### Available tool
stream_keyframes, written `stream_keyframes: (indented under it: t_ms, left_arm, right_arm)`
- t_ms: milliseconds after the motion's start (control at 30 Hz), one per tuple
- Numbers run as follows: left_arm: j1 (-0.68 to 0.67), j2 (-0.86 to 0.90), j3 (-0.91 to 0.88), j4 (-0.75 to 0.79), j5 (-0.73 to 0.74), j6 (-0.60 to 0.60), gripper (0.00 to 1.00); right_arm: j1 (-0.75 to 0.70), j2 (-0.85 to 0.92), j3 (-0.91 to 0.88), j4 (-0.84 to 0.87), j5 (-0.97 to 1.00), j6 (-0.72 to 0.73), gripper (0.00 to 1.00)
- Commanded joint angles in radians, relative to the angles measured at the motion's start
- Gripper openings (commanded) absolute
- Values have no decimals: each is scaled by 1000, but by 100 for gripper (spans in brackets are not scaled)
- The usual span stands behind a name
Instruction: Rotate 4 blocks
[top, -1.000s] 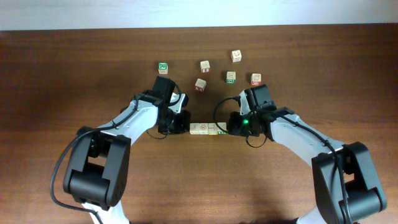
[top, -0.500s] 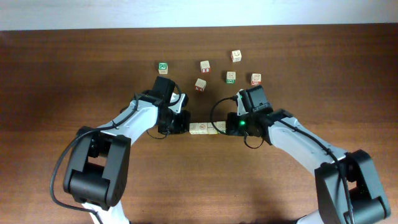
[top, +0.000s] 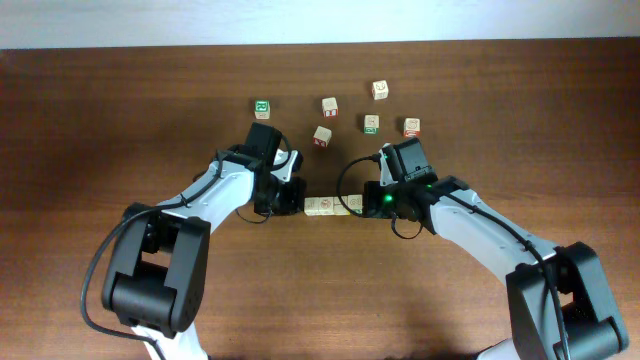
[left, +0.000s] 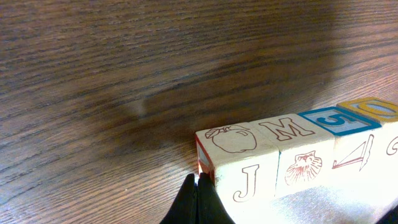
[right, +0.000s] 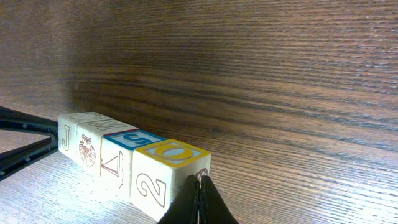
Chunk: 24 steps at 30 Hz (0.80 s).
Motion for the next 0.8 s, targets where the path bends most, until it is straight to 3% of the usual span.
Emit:
stream_keyframes:
  t_ms: [0,367,767]
  left_arm:
    - [-13,-29,9,6,68,20,0]
    - [-13,-29,9,11,68,20,0]
    - [-14,-29,9,14,68,20,0]
  right_arm:
    - [29,-25,0,2,-24,2,4]
    - [42,-26,1,3,3,2,5]
    - [158,-27,75,-64,163,2,4]
